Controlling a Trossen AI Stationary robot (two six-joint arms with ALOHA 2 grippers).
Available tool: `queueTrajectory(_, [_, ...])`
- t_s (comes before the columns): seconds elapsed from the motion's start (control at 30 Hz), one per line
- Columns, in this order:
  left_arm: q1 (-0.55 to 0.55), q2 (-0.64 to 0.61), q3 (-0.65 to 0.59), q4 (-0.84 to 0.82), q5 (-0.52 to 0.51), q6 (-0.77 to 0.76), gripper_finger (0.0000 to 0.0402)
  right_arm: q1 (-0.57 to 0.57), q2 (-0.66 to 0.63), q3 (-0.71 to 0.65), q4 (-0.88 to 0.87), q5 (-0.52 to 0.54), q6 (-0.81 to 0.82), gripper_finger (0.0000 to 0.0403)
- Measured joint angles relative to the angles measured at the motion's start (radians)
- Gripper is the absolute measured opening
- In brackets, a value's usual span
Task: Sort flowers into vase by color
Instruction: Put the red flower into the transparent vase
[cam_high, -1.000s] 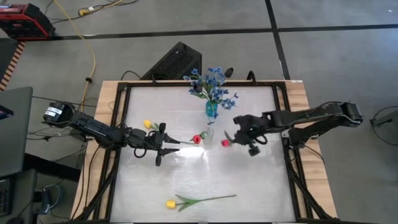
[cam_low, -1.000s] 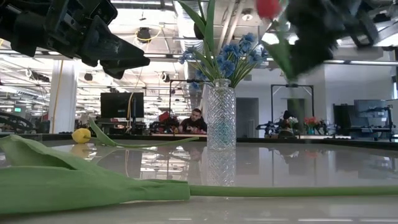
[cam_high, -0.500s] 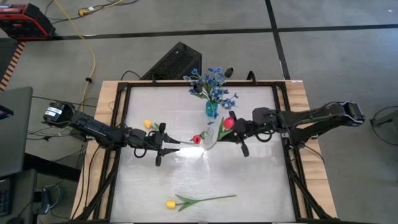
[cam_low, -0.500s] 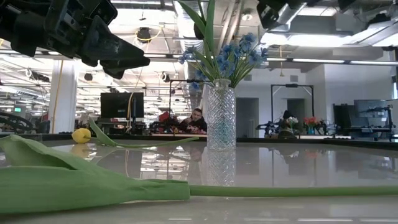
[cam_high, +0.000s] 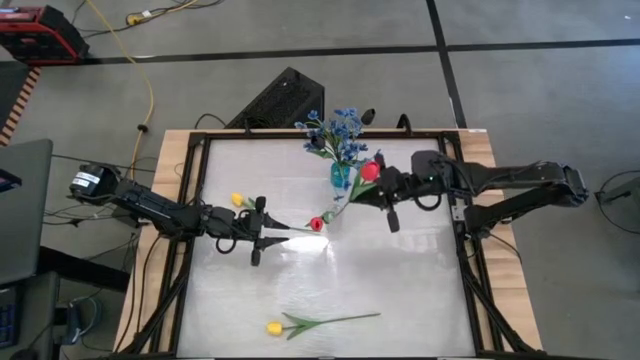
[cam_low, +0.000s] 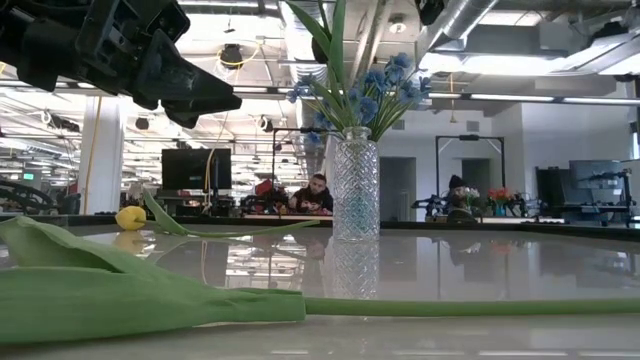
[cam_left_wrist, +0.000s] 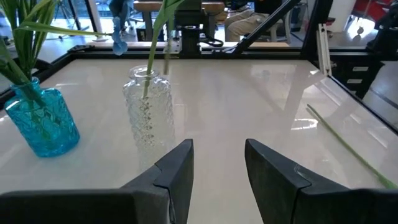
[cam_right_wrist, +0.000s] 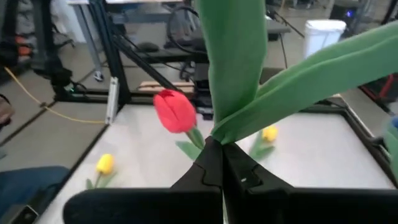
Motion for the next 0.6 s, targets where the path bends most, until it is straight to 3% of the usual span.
queueTrajectory(0.6, [0.0, 0.0, 0.0, -0.002, 0.0, 0.003, 0.0132, -0.084, 0.001, 0.016, -0.028, -0.001, -0.033, 0.0018])
